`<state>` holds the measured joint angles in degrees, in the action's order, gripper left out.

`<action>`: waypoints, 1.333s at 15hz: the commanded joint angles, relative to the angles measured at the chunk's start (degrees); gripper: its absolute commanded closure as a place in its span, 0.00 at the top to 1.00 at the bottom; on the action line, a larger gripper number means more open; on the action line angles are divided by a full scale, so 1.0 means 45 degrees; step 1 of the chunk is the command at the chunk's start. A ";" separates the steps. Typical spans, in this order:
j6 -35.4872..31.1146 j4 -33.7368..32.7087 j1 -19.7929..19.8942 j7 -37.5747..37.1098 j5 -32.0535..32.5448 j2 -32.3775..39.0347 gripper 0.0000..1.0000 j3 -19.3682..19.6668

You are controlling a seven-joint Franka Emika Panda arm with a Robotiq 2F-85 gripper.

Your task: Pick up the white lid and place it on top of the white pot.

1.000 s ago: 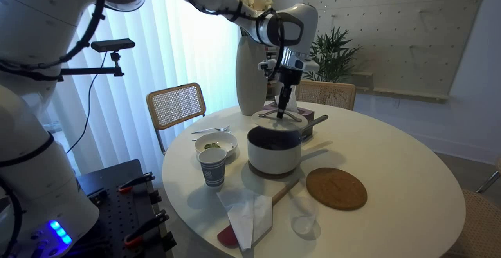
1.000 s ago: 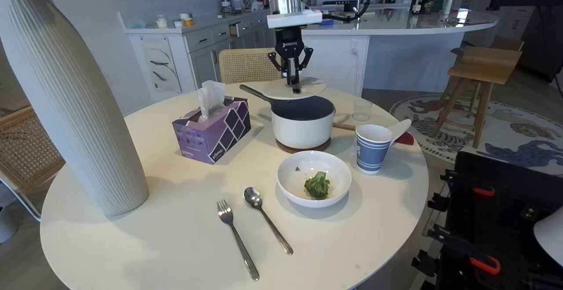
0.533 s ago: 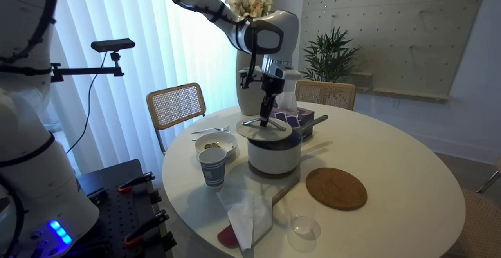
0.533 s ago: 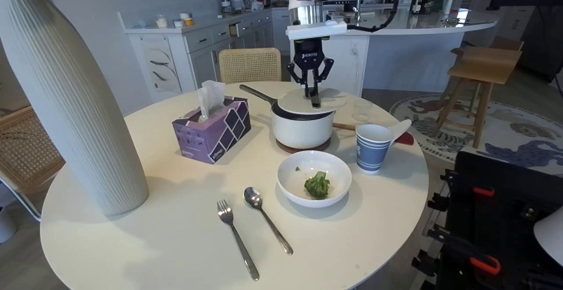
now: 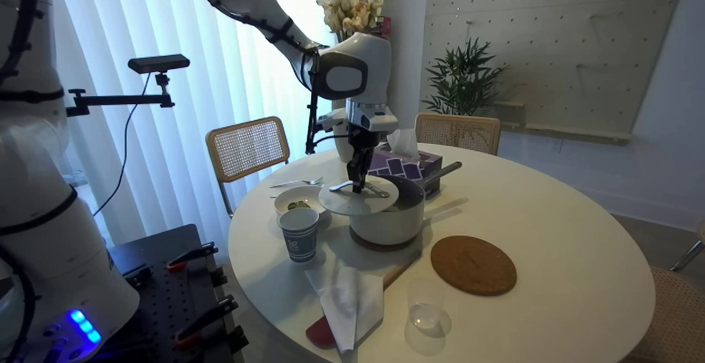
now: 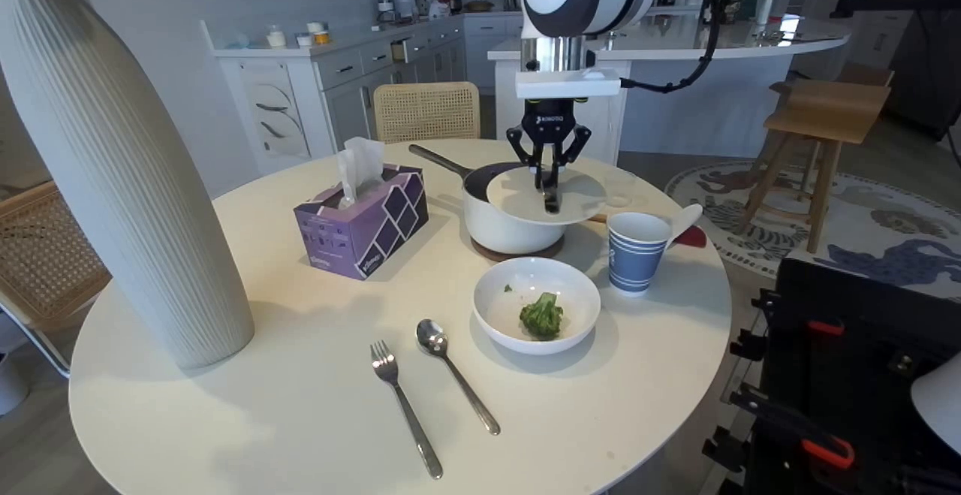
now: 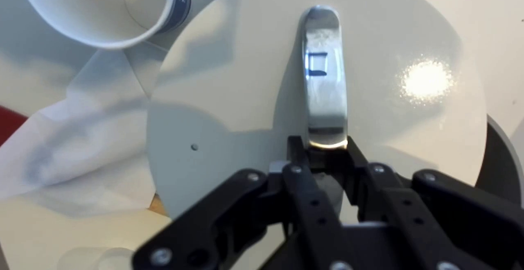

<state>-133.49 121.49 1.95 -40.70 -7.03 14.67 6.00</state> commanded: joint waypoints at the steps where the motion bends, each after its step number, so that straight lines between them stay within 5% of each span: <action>1: -0.0185 0.0227 -0.0068 -0.0269 -0.0269 -0.0631 0.06 0.0046; 20: 0.0384 -0.3270 0.0327 0.0003 -0.1026 0.1946 0.06 0.0046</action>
<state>-133.92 111.33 3.38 -40.83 -9.92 21.55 6.05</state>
